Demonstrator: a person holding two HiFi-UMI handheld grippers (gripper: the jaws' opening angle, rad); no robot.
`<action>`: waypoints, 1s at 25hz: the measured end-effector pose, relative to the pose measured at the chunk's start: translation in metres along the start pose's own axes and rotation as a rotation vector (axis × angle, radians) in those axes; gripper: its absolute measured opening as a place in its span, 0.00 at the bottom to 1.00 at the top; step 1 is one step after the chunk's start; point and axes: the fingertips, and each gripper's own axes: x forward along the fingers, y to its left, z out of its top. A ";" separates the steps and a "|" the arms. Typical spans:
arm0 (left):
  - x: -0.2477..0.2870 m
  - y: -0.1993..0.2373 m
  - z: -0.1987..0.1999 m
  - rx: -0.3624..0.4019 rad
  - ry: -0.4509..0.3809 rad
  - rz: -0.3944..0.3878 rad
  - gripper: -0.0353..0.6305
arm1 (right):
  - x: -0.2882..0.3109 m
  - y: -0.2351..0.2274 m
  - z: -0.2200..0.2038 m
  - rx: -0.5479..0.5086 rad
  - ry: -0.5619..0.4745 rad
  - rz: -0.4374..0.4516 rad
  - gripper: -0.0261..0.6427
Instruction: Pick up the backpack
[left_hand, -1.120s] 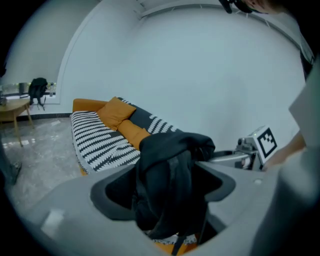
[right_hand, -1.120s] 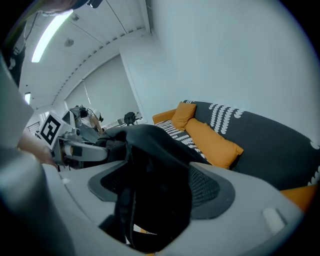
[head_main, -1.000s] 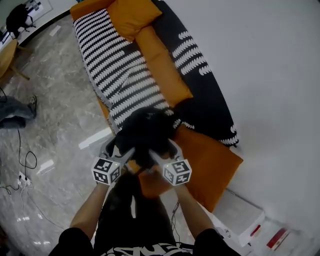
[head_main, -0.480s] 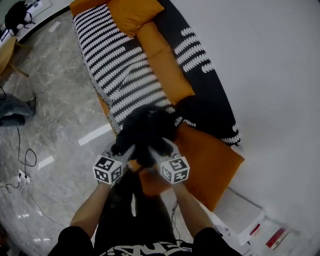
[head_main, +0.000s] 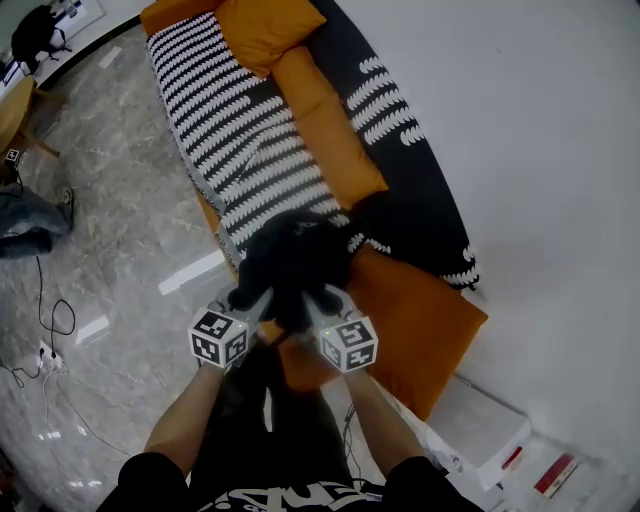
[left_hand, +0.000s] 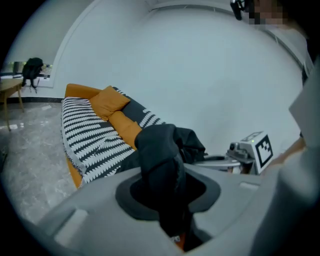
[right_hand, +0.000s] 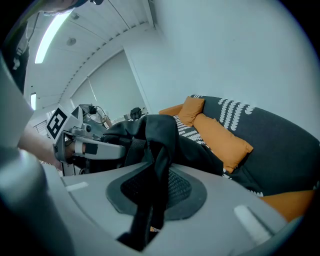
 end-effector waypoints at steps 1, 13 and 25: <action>-0.002 -0.004 0.002 -0.001 0.000 -0.007 0.20 | -0.004 0.001 0.002 0.001 0.001 -0.001 0.12; -0.050 -0.075 0.074 0.086 -0.044 -0.035 0.19 | -0.076 0.028 0.066 0.010 -0.111 -0.012 0.12; -0.169 -0.158 0.126 0.199 -0.148 -0.013 0.19 | -0.173 0.126 0.119 0.051 -0.221 0.111 0.12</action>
